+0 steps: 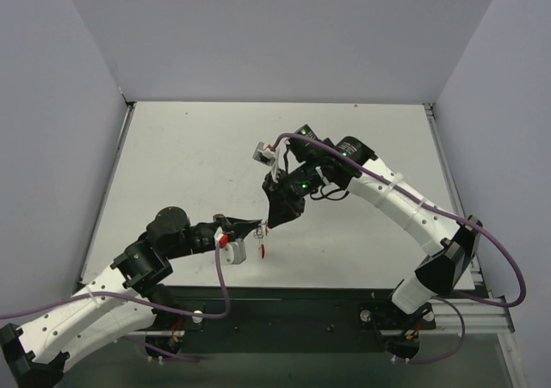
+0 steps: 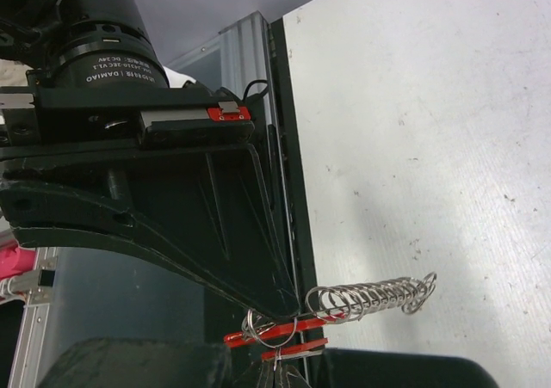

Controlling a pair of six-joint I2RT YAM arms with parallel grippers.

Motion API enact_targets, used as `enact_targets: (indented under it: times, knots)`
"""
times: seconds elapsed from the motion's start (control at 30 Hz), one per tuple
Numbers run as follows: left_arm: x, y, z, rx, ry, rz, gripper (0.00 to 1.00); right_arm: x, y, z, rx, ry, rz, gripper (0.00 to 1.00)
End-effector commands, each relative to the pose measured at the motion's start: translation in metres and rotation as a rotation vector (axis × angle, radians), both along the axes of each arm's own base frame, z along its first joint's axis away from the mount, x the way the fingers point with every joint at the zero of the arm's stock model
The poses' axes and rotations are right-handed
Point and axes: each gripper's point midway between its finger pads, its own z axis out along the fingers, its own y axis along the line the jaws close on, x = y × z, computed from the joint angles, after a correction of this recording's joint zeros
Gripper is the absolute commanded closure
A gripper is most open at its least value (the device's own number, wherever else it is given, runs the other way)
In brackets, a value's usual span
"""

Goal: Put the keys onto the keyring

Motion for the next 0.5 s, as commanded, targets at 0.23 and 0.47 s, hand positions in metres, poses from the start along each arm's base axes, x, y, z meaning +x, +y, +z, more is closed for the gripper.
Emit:
enact_targets:
  times: [0.23,0.47]
  knots:
    - [0.0093,0.0023,0.02,-0.042,-0.035,0.054,1.0,-0.0135,-0.0018,0.0068,-0.005,0.023,0.036,1.0]
    - [0.0063,0.003,0.0218,-0.048,-0.05,0.041,1.0,-0.0088,-0.0021,0.0029,-0.02,0.014,0.026,1.0]
